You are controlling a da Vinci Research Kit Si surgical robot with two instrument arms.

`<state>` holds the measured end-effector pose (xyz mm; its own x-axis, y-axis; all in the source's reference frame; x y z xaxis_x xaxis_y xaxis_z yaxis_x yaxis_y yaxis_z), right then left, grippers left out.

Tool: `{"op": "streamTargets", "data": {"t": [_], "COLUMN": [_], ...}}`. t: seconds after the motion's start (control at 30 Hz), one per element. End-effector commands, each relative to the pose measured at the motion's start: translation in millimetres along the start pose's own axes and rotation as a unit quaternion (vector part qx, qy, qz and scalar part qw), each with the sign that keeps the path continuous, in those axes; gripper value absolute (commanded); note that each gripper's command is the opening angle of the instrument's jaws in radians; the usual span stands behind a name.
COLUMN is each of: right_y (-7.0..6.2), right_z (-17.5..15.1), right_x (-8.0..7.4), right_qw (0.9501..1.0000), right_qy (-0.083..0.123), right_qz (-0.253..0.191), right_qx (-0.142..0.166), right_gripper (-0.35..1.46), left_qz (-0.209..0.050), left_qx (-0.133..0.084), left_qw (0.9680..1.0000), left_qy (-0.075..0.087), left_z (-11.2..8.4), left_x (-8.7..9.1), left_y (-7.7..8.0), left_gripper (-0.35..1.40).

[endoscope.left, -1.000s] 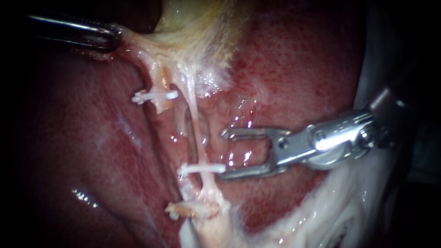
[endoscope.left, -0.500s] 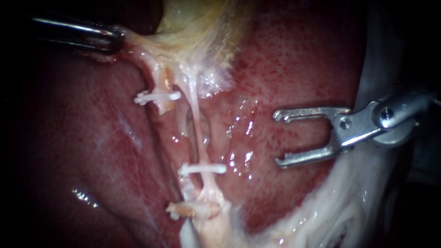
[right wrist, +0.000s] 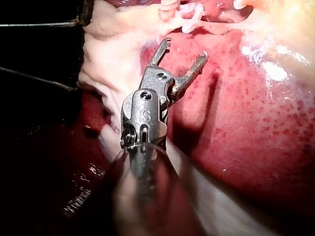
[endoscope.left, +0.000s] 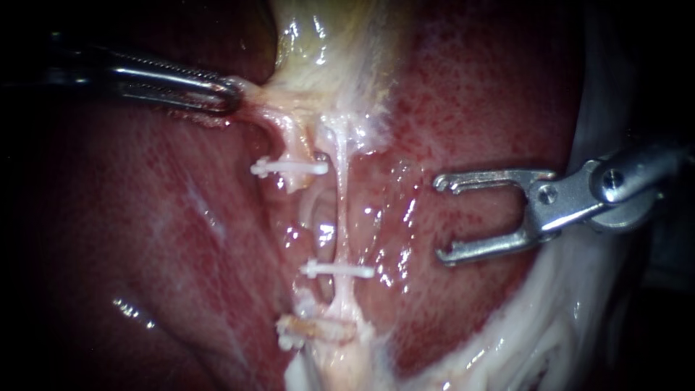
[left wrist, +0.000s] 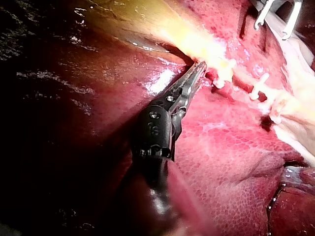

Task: Going back first clip right tube

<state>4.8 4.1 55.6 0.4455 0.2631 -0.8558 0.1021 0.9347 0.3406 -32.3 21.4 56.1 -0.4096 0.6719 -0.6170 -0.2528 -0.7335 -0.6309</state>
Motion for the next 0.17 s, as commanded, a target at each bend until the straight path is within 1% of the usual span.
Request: {"op": "streamTargets", "data": {"t": [0.03,0.17], "right_y": [0.0,0.1], "right_z": [-0.1,0.1], "right_x": [0.1,0.2], "right_qw": [1.0000,1.0000], "right_qy": [0.000,0.001], "right_qz": [0.000,0.001], "right_qx": [0.000,0.001], "right_gripper": [0.50,0.50], "left_qz": [0.000,0.000], "left_qx": [-0.001,-0.001], "left_qw": [1.0000,1.0000], "left_qy": [0.000,0.000], "left_z": [-0.1,-0.3], "left_x": [0.0,0.0], "left_y": [0.1,0.2], "left_gripper": [-0.35,-0.35]}}
